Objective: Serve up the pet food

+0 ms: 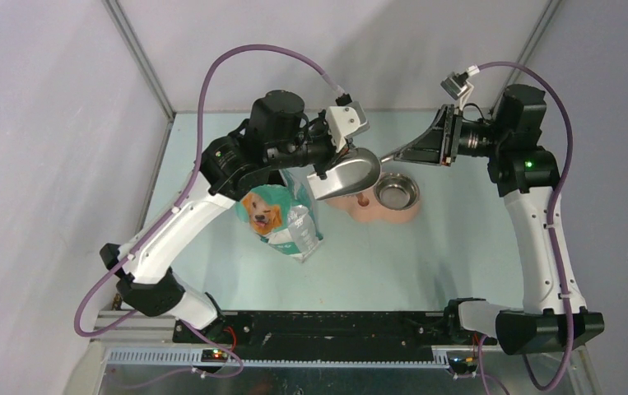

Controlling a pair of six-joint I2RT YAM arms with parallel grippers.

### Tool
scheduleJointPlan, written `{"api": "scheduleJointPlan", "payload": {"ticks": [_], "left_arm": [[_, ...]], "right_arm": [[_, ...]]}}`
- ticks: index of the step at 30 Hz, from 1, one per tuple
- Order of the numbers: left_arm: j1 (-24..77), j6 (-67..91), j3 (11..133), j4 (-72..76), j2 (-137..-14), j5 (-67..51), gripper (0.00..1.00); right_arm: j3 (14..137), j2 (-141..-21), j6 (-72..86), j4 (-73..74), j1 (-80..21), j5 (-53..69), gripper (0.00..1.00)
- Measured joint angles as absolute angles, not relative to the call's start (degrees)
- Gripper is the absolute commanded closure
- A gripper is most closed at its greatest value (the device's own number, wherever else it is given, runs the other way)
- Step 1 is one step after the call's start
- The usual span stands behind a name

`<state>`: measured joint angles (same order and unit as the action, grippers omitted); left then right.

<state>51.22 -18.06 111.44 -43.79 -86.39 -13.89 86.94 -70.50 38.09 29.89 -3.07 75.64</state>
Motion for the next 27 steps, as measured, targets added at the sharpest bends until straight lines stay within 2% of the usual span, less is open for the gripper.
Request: {"api": "scheduleJointPlan", "payload": {"ticks": [6, 17, 25, 27], "left_arm": [[51.4, -18.1, 111.4, -43.8, -86.4, -13.0, 1.00], [52.4, -18.1, 111.9, -43.9, -87.0, -13.3, 1.00], [52.7, -18.1, 111.9, -44.0, -87.0, -13.2, 1.00], [52.7, -18.1, 111.9, -44.0, -87.0, -13.2, 1.00]], "right_arm": [[86.9, -70.2, 34.9, 33.6, -3.7, 74.6, 0.57], [86.9, -69.1, 34.0, 34.2, -3.9, 73.2, 0.55], [86.9, -69.1, 33.8, 34.5, -3.4, 72.6, 0.65], [86.9, -69.1, 33.8, 34.8, -3.4, 72.5, 0.70]]}}
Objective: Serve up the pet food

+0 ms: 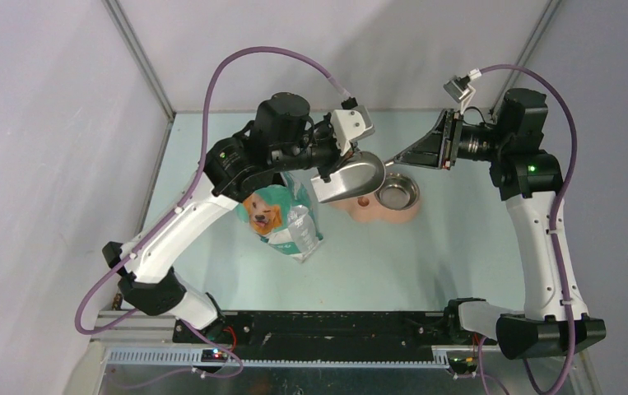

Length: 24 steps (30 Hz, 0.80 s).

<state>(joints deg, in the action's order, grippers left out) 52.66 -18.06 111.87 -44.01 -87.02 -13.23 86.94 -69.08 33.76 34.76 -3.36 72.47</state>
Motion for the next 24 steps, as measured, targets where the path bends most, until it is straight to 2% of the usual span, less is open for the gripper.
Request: {"api": "scheduleJointPlan", "payload": {"ticks": [2, 5, 6, 8, 9, 10, 11, 13, 15, 20, 24], "left_arm": [[52.7, -18.1, 111.9, -44.0, -87.0, -13.2, 1.00], [52.7, -18.3, 111.9, -44.3, -87.1, -13.2, 1.00], [52.7, -18.3, 111.9, -44.3, -87.1, -13.2, 1.00], [52.7, -18.5, 111.9, -44.4, -87.1, -13.2, 0.79], [52.8, -18.8, 111.9, -44.4, -87.1, -13.1, 0.59], [52.8, -19.0, 111.9, -44.5, -87.1, -12.8, 0.52], [52.8, -19.3, 112.1, -44.7, -87.1, -12.2, 0.41], [52.8, -20.0, 112.9, -45.5, -87.1, -10.4, 0.30], [52.7, -21.6, 113.7, -46.2, -86.7, -7.7, 0.24], [49.2, -25.5, 118.2, -53.3, -83.9, -2.3, 0.19], [38.3, -29.3, 126.7, -62.9, -81.4, -1.7, 0.16]], "right_arm": [[86.9, -69.1, 33.1, 35.2, -3.4, 72.1, 0.79], [87.0, -68.9, 32.2, 36.1, -3.4, 71.9, 1.00], [87.1, -68.8, 31.8, 36.4, -3.4, 71.7, 1.00], [87.5, -68.7, 31.0, 37.5, -3.4, 71.6, 1.00], [87.8, -68.7, 30.4, 38.2, -3.4, 71.4, 1.00], [88.3, -68.7, 29.2, 39.3, -3.4, 71.0, 1.00], [89.1, -68.7, 27.7, 40.9, -3.4, 70.2, 1.00], [91.3, -68.8, 24.1, 44.8, -3.4, 68.4, 1.00], [94.2, -69.0, 20.1, 48.8, -3.7, 66.0, 1.00], [102.3, -68.9, 9.3, 56.9, -6.6, 58.3, 1.00], [106.9, -69.1, 2.8, 61.3, -11.7, 51.8, 1.00]]}}
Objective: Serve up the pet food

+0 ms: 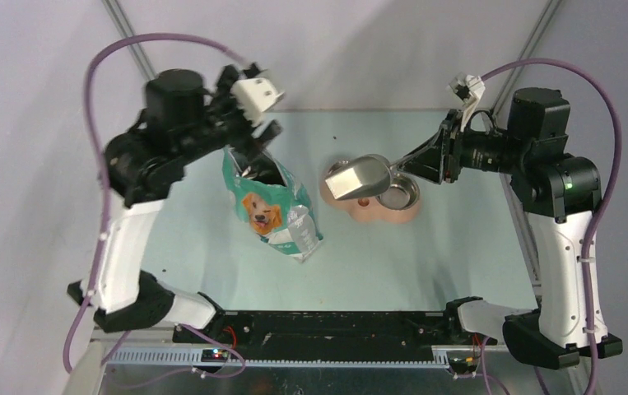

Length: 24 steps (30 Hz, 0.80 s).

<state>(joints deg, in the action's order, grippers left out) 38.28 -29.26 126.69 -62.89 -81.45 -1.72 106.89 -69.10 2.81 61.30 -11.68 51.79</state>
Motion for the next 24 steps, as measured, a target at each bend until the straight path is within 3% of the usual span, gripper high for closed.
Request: {"api": "scheduleJointPlan", "payload": {"ticks": [8, 15, 20, 22, 23, 24], "left_arm": [[26.0, -42.1, 122.1, -78.5, -75.2, -5.6, 0.10], [23.2, -48.3, 120.2, -77.1, -85.0, -8.9, 0.13], [22.6, -55.1, 121.9, -79.6, -90.7, -13.3, 0.33], [22.6, -58.0, 123.4, -82.0, -92.2, -15.4, 0.46], [22.7, -58.9, 124.1, -83.1, -92.7, -16.0, 0.61], [22.7, -60.1, 125.2, -84.6, -93.5, -16.7, 0.70]], "right_arm": [[117.1, -75.1, -0.5, 63.3, -20.3, 46.5, 1.00], [119.7, -78.3, -1.1, 63.8, -26.4, 45.0, 1.00], [119.7, -78.1, -3.5, 65.0, -31.0, 44.1, 1.00], [119.7, -78.0, -4.1, 65.5, -31.6, 44.1, 1.00], [119.8, -78.0, -4.4, 65.8, -31.7, 44.0, 1.00], [119.9, -78.0, -4.6, 65.9, -31.7, 43.8, 1.00]]}}
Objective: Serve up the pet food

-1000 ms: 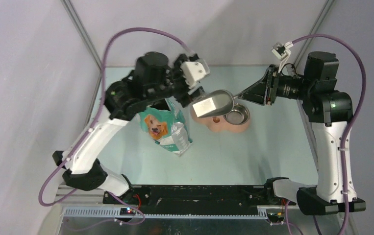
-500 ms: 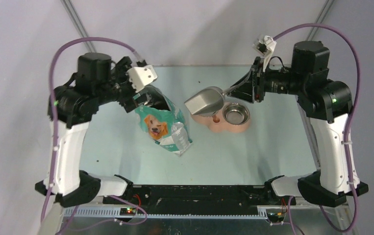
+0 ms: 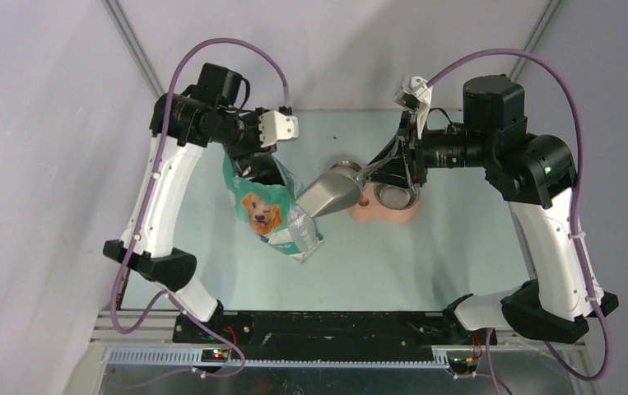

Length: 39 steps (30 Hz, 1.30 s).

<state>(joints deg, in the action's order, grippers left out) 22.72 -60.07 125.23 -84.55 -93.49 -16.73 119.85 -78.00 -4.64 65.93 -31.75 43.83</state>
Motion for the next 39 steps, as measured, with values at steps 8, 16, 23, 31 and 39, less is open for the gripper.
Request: {"api": "scheduleJointPlan", "payload": {"ticks": [8, 16, 23, 31, 39], "left_arm": [[23.0, -60.1, 126.1, -87.9, -94.5, -18.5, 1.00], [19.4, -38.6, 125.4, -86.3, -92.6, -18.1, 1.00], [18.4, -23.6, 121.6, -86.3, -85.4, -11.2, 1.00], [14.4, -15.1, 119.7, -82.5, -84.1, -3.9, 1.00], [2.0, -7.6, 119.7, -80.2, -85.1, -1.8, 1.00]], "right_arm": [[128.3, -81.4, -5.4, 67.5, -36.1, 41.1, 1.00], [140.6, -89.4, -5.8, 66.5, -42.4, 36.5, 1.00], [143.8, -93.7, -6.5, 64.4, -49.1, 26.1, 1.00], [144.9, -94.8, -7.6, 63.1, -52.2, 20.0, 1.00], [144.5, -94.8, -8.4, 61.7, -52.8, 18.2, 1.00]]}}
